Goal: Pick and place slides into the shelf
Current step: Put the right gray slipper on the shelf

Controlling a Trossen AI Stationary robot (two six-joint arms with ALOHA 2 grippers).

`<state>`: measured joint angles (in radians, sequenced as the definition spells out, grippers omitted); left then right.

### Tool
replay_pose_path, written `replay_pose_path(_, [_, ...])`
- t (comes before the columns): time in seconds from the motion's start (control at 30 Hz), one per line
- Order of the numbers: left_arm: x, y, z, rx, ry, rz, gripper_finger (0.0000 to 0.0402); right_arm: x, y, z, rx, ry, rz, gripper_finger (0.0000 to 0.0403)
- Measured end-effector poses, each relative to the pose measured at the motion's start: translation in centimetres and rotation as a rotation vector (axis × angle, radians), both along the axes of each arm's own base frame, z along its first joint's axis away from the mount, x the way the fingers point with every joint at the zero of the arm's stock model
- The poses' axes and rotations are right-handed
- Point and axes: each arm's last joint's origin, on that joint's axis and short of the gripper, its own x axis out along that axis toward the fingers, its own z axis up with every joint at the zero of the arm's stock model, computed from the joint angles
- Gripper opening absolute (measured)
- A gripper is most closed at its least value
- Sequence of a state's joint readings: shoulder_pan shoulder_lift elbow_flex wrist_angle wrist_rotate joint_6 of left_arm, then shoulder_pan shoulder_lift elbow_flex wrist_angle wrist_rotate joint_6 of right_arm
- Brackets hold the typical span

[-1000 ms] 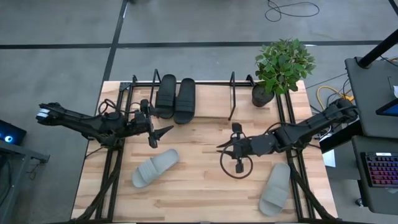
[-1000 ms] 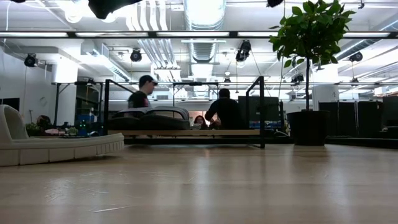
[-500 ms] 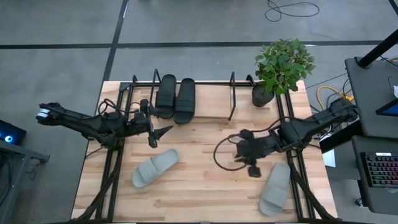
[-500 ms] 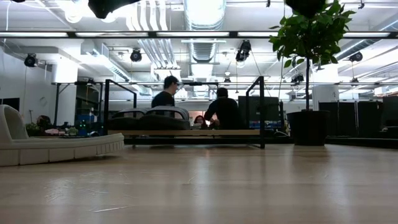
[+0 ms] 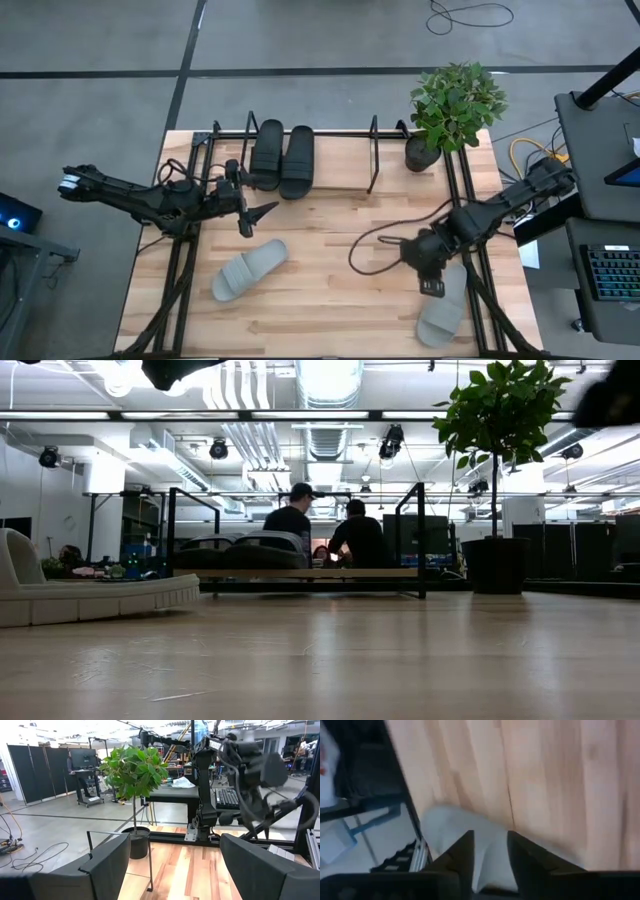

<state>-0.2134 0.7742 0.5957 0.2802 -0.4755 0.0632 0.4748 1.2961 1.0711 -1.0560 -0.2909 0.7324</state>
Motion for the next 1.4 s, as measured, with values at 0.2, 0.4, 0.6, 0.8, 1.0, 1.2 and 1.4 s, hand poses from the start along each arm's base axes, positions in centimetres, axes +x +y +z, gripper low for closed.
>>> replay_pose_path(0.2, [0.1, 0.0, -0.1, -0.001, 0.002, 0.000, 0.0293, -2.3, 0.6, -4.0, 0.047, 0.277, -0.088, 0.0174])
replay_pose_path(0.4, [0.1, 0.0, 0.0, -0.002, 0.001, 0.000, 0.0293, -4.6, 1.3, -6.7, 0.036, 0.416, -0.089, 0.0217])
replay_pose_path(0.6, [0.1, 0.0, 0.0, -0.002, 0.001, -0.001, 0.0293, -4.4, 2.2, -7.6, 0.189, 0.246, -0.073, 0.0220])
replay_pose_path(0.8, [0.1, 0.0, 0.0, -0.003, -0.001, -0.001, 0.0293, -4.8, 2.0, -7.8, 0.203, 0.147, -0.113, 0.0220])
replay_pose_path(1.0, [0.1, 0.0, -0.1, -0.003, 0.002, -0.001, 0.0293, -5.8, 1.7, -8.7, 0.197, 0.172, -0.139, 0.0219])
replay_pose_path(1.2, [0.1, 0.0, 0.0, -0.003, 0.001, -0.001, 0.0293, -5.4, 2.4, -9.3, 0.310, 0.094, -0.147, 0.0219])
replay_pose_path(1.4, [0.1, 0.0, 0.0, -0.003, -0.001, -0.001, 0.0293, -5.5, 2.6, -9.7, 0.328, 0.073, -0.150, 0.0219])
